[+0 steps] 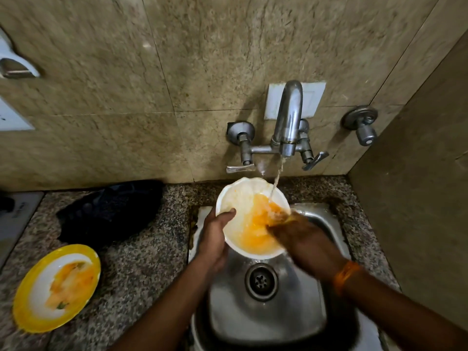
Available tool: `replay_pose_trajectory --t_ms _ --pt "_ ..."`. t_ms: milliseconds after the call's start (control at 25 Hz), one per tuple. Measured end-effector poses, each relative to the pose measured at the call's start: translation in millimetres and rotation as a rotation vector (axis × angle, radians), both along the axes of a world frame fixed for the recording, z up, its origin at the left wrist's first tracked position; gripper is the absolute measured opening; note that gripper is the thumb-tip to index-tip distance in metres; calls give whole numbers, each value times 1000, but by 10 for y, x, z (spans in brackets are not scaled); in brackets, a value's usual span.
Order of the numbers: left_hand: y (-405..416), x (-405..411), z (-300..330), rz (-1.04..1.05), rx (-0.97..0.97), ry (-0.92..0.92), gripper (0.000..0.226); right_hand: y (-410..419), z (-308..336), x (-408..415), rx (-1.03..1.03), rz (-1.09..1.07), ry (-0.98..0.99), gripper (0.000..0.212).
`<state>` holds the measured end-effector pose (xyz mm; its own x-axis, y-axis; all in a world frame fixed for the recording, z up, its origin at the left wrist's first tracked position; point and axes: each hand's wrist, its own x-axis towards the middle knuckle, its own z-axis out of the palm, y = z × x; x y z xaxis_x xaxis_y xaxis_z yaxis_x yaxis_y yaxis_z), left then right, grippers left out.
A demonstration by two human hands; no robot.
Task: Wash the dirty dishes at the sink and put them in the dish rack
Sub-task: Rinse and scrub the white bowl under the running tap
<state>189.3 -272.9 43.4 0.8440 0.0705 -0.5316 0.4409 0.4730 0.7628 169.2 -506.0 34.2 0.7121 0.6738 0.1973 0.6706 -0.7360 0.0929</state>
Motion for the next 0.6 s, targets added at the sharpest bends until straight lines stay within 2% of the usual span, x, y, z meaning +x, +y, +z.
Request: replay_pose_trajectory --t_ms 80,120,280,400,520,600 --pt "28 42 73 -104 -21 70 33 -67 126 121 -95 -115 30 78" --pt "0 75 97 -119 -36 89 32 83 135 75 -88 -141 61 77" --pt "-68 183 112 -230 -49 91 27 562 16 -341 133 -53 152 61" --pt "-10 176 58 -261 -58 99 41 251 116 -296 157 -166 19 43" --pt "25 203 17 -279 -130 78 53 292 100 -437 248 -197 11 31" --pt "35 233 1 -251 -192 17 53 396 58 -586 378 -200 75 34"
